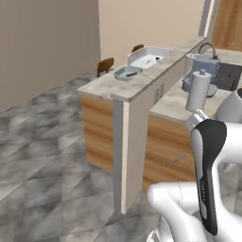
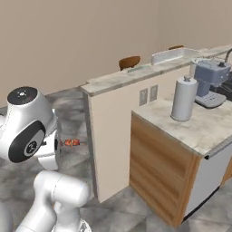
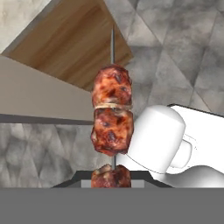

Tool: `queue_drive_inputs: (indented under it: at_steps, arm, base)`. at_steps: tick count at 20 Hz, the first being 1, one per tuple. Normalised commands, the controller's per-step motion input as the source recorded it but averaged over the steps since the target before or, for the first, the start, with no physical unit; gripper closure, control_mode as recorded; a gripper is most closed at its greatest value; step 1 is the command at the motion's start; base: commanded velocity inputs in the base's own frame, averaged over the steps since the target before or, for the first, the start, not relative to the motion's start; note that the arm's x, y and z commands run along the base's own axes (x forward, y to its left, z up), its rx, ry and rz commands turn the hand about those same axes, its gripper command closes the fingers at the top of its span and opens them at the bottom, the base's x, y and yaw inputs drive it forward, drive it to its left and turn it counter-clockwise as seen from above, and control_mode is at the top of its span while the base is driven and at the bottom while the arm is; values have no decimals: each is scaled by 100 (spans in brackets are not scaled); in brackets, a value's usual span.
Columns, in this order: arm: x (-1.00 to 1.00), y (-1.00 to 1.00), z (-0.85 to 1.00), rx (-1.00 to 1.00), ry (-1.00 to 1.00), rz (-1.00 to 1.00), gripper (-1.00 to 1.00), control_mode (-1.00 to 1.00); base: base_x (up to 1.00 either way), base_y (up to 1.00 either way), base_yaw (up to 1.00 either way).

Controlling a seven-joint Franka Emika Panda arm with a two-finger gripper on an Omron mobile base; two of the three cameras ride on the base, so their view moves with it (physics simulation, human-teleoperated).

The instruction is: Place the cold items (carrot and eggplant) from the fridge in one tupperware on the dining counter. Place the warm items (kebab skewer and hot dog) in the stove area in another tupperware.

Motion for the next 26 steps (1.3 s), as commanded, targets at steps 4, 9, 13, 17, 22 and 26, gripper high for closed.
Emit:
queue_drive_inputs:
  at_steps: [4, 9, 13, 17, 22, 26]
  arm:
    - [0, 0, 0, 0, 0, 0, 100, 100]
    - [0, 0, 0, 0, 0, 0, 100, 100]
    - [0, 0, 0, 0, 0, 0, 100, 100]
    - [0, 0, 0, 0, 0, 0, 100, 100]
    - [0, 0, 0, 0, 0, 0, 100, 100]
    - [0, 0, 0, 0, 0, 0, 100, 100]
  base:
    - [30, 100, -28]
    - [44, 100, -36]
    - [48, 100, -39]
    - [45, 100, -35]
    - [44, 100, -35]
    - [48, 100, -39]
